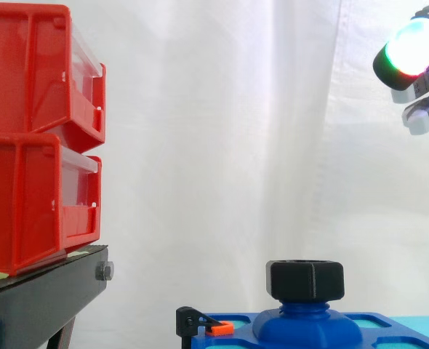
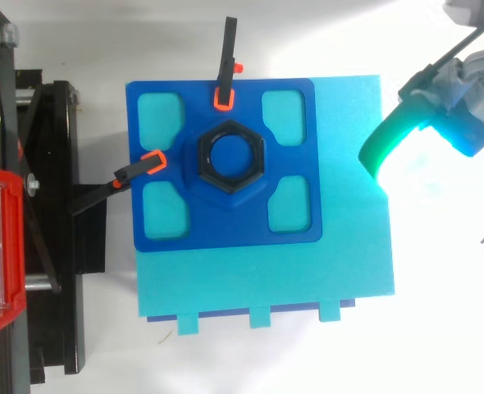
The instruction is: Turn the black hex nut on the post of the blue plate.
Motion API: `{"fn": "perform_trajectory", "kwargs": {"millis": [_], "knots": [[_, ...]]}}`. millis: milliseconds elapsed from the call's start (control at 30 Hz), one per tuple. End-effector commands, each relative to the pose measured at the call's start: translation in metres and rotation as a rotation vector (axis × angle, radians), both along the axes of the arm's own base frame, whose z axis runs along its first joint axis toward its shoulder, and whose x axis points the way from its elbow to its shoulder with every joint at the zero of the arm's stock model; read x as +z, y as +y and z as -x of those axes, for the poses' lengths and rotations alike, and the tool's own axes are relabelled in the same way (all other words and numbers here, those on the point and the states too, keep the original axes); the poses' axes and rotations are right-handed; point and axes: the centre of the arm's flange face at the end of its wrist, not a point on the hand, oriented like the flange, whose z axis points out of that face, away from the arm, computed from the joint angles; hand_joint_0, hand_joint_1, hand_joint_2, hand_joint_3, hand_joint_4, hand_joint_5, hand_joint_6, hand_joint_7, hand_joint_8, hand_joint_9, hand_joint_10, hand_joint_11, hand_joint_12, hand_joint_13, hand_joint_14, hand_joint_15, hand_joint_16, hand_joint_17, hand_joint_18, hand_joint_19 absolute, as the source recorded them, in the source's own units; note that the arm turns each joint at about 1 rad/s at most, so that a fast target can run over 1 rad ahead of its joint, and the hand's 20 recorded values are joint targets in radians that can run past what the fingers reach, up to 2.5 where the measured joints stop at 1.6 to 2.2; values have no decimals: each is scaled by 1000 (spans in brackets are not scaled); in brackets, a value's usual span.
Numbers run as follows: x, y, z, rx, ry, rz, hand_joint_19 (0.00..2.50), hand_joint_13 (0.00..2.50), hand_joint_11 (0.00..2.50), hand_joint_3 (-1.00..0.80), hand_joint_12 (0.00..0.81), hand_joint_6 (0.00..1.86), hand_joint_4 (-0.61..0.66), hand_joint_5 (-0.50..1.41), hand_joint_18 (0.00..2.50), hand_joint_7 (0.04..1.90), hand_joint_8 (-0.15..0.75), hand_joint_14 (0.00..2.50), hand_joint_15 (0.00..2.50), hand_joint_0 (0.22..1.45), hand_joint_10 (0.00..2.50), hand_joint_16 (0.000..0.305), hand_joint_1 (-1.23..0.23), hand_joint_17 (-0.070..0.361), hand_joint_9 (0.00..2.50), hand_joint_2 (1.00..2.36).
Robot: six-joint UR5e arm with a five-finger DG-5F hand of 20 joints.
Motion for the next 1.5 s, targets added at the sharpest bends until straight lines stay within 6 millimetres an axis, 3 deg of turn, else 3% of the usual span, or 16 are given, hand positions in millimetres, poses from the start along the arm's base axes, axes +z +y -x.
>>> {"fn": "perform_trajectory", "kwargs": {"millis": [0,300,467,600,633,767,967,1133,1267,1467], "knots": [[-1,0,1,0,6,2,73,411,0,-500,355,501,123,-223,54,665,223,2,51,472,0,58,-457,130,373,1000],[-6,1,6,-29,67,10,78,411,0,-500,353,501,130,-223,62,665,226,1,54,474,0,58,-456,131,374,1000],[-16,5,-2,-38,65,14,86,418,0,-500,354,501,133,-222,77,664,228,2,55,475,0,58,-459,130,380,1000],[-32,8,-23,-68,49,49,76,383,0,-500,358,502,136,-222,55,663,229,0,43,478,0,57,-464,129,389,1000],[-32,8,-23,-68,49,49,71,377,0,-500,358,502,137,-222,39,667,229,2,49,479,0,57,-465,129,389,1000],[-32,12,-59,-59,44,98,70,345,0,-500,360,502,136,-222,1,663,231,0,36,481,0,57,-467,128,392,1000],[-28,15,-85,-50,92,171,64,333,0,-500,360,501,137,-221,0,665,231,1,33,481,0,57,-468,128,392,1000],[-24,19,-92,-51,67,228,63,323,0,-500,361,502,139,-221,0,664,231,0,27,482,0,57,-469,128,393,1000],[-41,26,-109,-61,65,282,65,319,0,-500,361,501,139,-221,0,665,233,0,34,482,0,57,-469,127,405,1000],[-49,30,-129,-41,69,287,44,286,0,-500,362,501,146,-218,0,666,236,0,23,482,0,56,-470,126,413,1000]]}}
